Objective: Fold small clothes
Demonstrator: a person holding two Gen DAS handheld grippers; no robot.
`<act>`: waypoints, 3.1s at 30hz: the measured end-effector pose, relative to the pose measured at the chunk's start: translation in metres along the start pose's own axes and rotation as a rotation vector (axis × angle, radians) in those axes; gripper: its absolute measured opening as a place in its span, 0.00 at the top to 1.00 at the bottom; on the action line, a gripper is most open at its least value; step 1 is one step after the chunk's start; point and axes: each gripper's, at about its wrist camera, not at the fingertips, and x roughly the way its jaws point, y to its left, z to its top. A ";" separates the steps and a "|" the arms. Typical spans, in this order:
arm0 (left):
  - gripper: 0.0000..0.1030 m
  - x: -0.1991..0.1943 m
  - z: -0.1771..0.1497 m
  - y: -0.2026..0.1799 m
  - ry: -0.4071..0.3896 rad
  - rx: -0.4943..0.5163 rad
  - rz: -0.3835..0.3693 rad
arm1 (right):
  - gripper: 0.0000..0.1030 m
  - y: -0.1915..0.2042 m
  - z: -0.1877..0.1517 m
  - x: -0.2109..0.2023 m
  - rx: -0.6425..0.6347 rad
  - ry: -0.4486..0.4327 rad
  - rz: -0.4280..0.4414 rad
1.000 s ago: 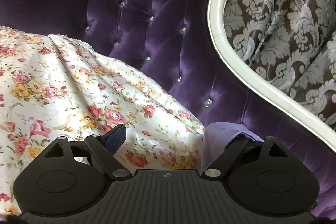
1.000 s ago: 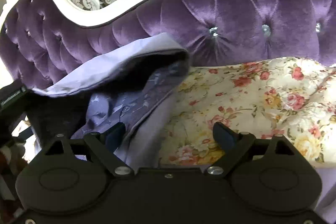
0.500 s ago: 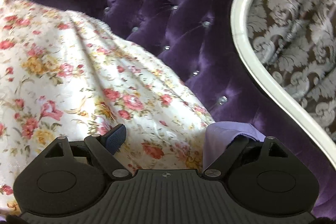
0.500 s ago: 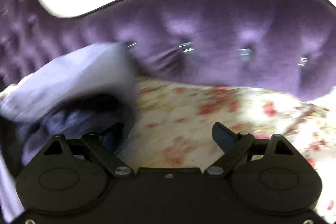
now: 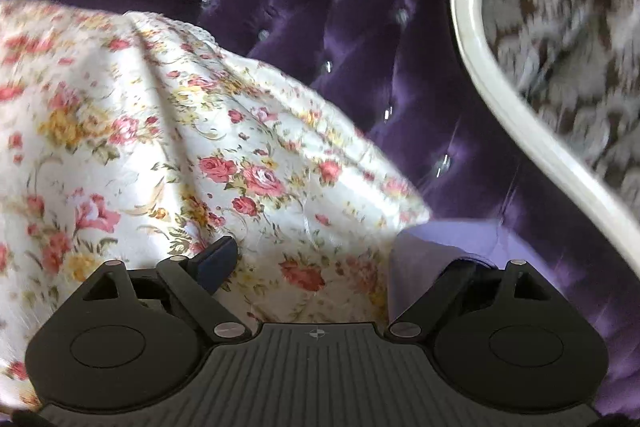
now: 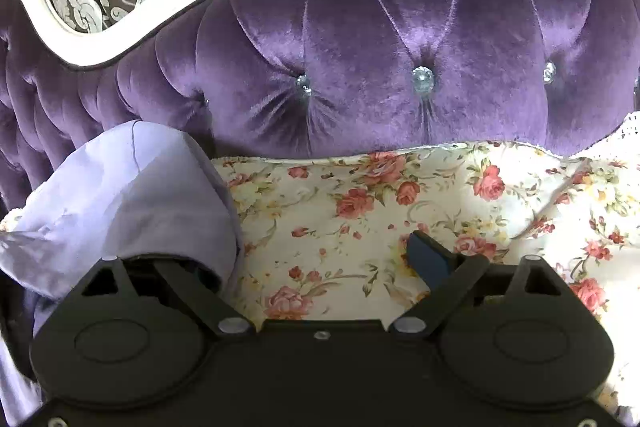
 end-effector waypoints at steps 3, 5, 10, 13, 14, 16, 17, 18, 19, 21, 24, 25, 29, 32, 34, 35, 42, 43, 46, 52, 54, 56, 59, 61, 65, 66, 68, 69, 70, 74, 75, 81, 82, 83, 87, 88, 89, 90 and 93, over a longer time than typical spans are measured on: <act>0.16 -0.002 0.011 -0.013 0.088 0.143 0.023 | 0.10 0.004 0.002 0.001 -0.030 0.019 -0.017; 0.16 -0.005 0.015 -0.019 0.124 0.273 0.043 | 0.10 0.005 0.004 0.002 -0.045 0.037 -0.012; 0.16 -0.022 0.024 -0.015 0.185 0.464 0.044 | 0.10 -0.002 0.015 -0.005 -0.070 0.082 0.001; 0.16 -0.031 0.023 -0.020 0.218 0.598 0.034 | 0.10 -0.002 0.019 -0.010 -0.149 0.101 -0.012; 0.16 -0.033 0.023 -0.022 0.234 0.642 0.033 | 0.10 -0.002 0.020 -0.011 -0.180 0.113 -0.011; 0.16 -0.038 0.022 -0.025 0.235 0.710 0.029 | 0.10 -0.001 0.019 -0.012 -0.236 0.142 -0.005; 0.16 -0.041 0.021 -0.026 0.228 0.736 0.028 | 0.10 -0.002 0.019 -0.013 -0.258 0.151 -0.004; 0.16 -0.044 0.021 -0.028 0.208 0.762 0.023 | 0.10 -0.002 0.019 -0.014 -0.275 0.156 -0.002; 0.16 -0.047 0.021 -0.030 0.183 0.775 0.018 | 0.10 -0.002 0.019 -0.015 -0.283 0.158 0.003; 0.16 -0.053 0.021 -0.032 0.111 0.755 -0.005 | 0.10 -0.003 0.019 -0.019 -0.287 0.148 0.032; 0.16 -0.056 0.027 -0.032 0.067 0.594 -0.146 | 0.10 -0.004 0.024 -0.033 -0.242 0.070 0.124; 0.16 -0.053 0.030 -0.031 0.099 0.527 -0.186 | 0.10 -0.004 0.027 -0.037 -0.217 0.051 0.158; 0.16 -0.027 0.025 -0.035 0.289 0.533 0.002 | 0.10 -0.004 0.038 -0.038 -0.137 0.091 0.152; 0.16 -0.032 0.018 -0.028 0.322 0.673 0.057 | 0.10 -0.004 0.038 -0.039 -0.193 0.149 0.099; 0.16 -0.044 0.027 -0.021 0.318 0.648 0.018 | 0.10 -0.009 0.041 -0.045 -0.192 0.159 0.107; 0.16 -0.050 0.033 -0.019 0.317 0.617 -0.014 | 0.10 -0.011 0.044 -0.049 -0.178 0.154 0.123; 0.13 -0.079 0.064 -0.042 0.152 0.455 -0.205 | 0.09 0.010 0.066 -0.067 -0.129 0.050 0.242; 0.11 -0.076 0.062 -0.048 0.146 0.449 -0.217 | 0.09 0.015 0.066 -0.066 -0.131 0.035 0.260; 0.11 -0.054 0.047 -0.063 0.157 0.477 -0.182 | 0.14 0.028 0.062 -0.047 -0.143 0.046 0.284; 0.10 0.005 0.010 -0.046 0.286 0.535 -0.026 | 0.54 0.022 0.036 -0.001 -0.174 0.148 0.174; 0.10 0.018 0.002 -0.033 0.333 0.527 -0.018 | 0.55 0.013 0.024 0.010 -0.187 0.189 0.162; 0.10 0.017 0.000 -0.028 0.316 0.535 -0.013 | 0.58 0.003 0.017 0.012 -0.194 0.167 0.176; 0.11 0.015 0.001 -0.034 0.323 0.584 -0.004 | 0.55 0.000 0.021 0.009 -0.205 0.182 0.182; 0.12 0.006 0.008 -0.034 0.310 0.553 -0.055 | 0.42 -0.003 0.028 0.000 -0.228 0.158 0.189; 0.12 -0.008 0.032 -0.037 0.239 0.492 -0.150 | 0.23 -0.010 0.050 -0.020 -0.198 0.064 0.285; 0.12 -0.009 0.036 -0.041 0.220 0.511 -0.152 | 0.22 -0.009 0.055 -0.021 -0.197 0.052 0.303; 0.12 -0.010 0.040 -0.053 0.197 0.560 -0.145 | 0.22 -0.001 0.065 -0.018 -0.211 0.044 0.331; 0.12 -0.010 0.040 -0.057 0.188 0.578 -0.151 | 0.21 0.005 0.069 -0.016 -0.234 0.043 0.337; 0.12 -0.012 0.037 -0.063 0.187 0.588 -0.163 | 0.21 0.012 0.071 -0.014 -0.260 0.041 0.340; 0.12 -0.005 0.018 -0.072 0.219 0.596 -0.211 | 0.19 0.043 0.072 0.006 -0.368 0.042 0.349; 0.12 0.002 0.013 -0.070 0.236 0.599 -0.210 | 0.19 0.052 0.072 0.013 -0.393 0.045 0.349; 0.10 0.033 -0.021 -0.057 0.304 0.664 -0.144 | 0.18 0.086 0.066 0.040 -0.502 0.049 0.329; 0.10 0.033 -0.021 -0.056 0.301 0.665 -0.144 | 0.18 0.088 0.066 0.044 -0.498 0.052 0.328; 0.10 0.031 -0.019 -0.054 0.302 0.664 -0.145 | 0.21 0.089 0.065 0.048 -0.488 0.058 0.328; 0.10 0.030 -0.021 -0.056 0.304 0.662 -0.139 | 0.91 0.089 0.059 0.054 -0.465 0.103 0.342; 0.10 0.029 -0.021 -0.056 0.304 0.660 -0.136 | 0.91 0.089 0.057 0.048 -0.481 0.077 0.341; 0.10 0.027 -0.021 -0.057 0.299 0.655 -0.133 | 0.91 0.091 0.053 0.037 -0.519 0.024 0.342; 0.10 0.025 -0.019 -0.056 0.298 0.645 -0.129 | 0.91 0.092 0.051 0.025 -0.544 -0.020 0.348; 0.11 0.015 -0.008 -0.052 0.289 0.584 -0.138 | 0.91 0.089 0.045 -0.016 -0.588 -0.136 0.384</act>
